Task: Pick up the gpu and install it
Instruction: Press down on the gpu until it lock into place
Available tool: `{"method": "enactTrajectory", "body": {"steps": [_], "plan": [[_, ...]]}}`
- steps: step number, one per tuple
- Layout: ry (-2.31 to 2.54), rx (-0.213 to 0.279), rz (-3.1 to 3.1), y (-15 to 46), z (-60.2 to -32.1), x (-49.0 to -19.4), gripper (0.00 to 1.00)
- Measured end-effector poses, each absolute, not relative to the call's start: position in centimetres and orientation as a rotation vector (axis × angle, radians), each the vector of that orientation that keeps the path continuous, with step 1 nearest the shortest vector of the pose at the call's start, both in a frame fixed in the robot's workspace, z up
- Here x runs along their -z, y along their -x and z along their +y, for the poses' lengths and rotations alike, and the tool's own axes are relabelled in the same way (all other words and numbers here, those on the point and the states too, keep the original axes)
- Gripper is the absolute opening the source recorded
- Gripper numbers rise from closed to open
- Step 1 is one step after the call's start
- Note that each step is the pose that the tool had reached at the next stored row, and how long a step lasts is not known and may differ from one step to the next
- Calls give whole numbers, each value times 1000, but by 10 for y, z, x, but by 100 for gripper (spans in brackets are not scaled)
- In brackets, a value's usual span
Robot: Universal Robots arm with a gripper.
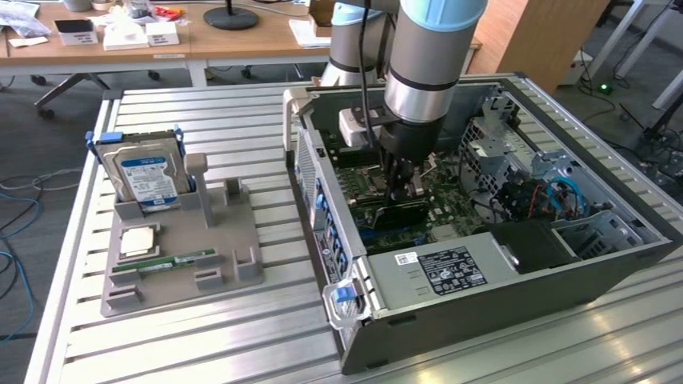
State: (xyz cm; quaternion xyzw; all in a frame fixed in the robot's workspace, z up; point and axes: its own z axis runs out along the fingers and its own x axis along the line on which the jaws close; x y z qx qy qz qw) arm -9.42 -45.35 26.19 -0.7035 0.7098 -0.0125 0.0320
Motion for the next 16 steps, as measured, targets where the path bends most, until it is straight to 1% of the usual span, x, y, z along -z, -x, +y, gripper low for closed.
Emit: {"method": "enactTrajectory", "body": {"steps": [16], "plan": [[2165,41,2185,96,-453,-261,10]]}}
